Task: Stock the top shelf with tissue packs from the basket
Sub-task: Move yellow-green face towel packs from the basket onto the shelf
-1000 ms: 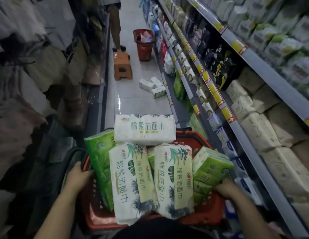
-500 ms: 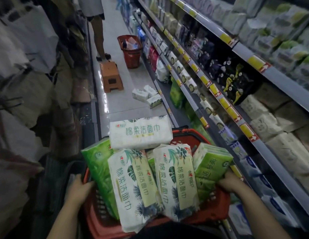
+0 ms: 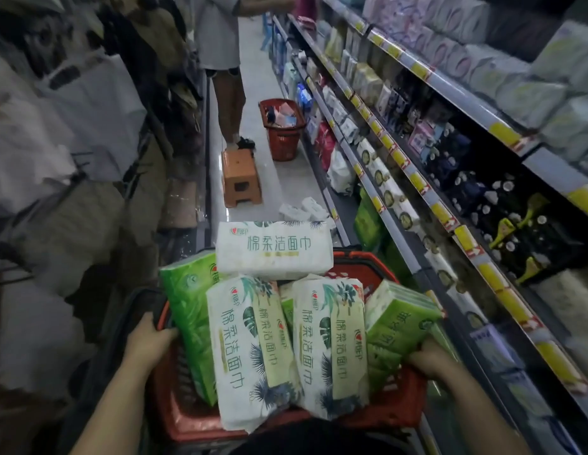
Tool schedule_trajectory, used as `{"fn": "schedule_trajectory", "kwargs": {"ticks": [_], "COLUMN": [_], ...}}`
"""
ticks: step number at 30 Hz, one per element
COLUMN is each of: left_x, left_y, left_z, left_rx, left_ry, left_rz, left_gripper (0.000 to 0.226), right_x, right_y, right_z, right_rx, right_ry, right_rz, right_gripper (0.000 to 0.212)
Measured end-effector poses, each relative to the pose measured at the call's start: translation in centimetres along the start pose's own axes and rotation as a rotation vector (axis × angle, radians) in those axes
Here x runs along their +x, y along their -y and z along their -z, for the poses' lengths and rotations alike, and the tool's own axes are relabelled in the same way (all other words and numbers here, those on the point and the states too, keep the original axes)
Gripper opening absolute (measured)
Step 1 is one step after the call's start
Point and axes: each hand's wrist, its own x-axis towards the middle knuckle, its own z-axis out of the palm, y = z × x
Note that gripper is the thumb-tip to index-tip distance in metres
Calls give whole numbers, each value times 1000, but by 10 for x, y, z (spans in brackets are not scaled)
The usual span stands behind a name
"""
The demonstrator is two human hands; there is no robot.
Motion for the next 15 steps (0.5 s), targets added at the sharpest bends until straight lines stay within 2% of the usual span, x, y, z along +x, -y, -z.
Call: {"fn": "schedule_trajectory", "kwargs": {"ticks": [6,11,15], "left_x": [84,152,194], "left_y": [-72,-85,-117], "left_z": [-12,-23,-28], "left_rx": [14,41,97], "left_ry": [-15,32,42], "left_rz": [29,124,115], "left_gripper": [76,87,70], "right_x": [89,144,177], "right_y": [64,107,128], "right_z": [27,38,43], "right_rx": [-9,-24,-14], "right_ry": [47,110,101], "right_rz": [50,-44,-119], "right_gripper": [48,44,43]}}
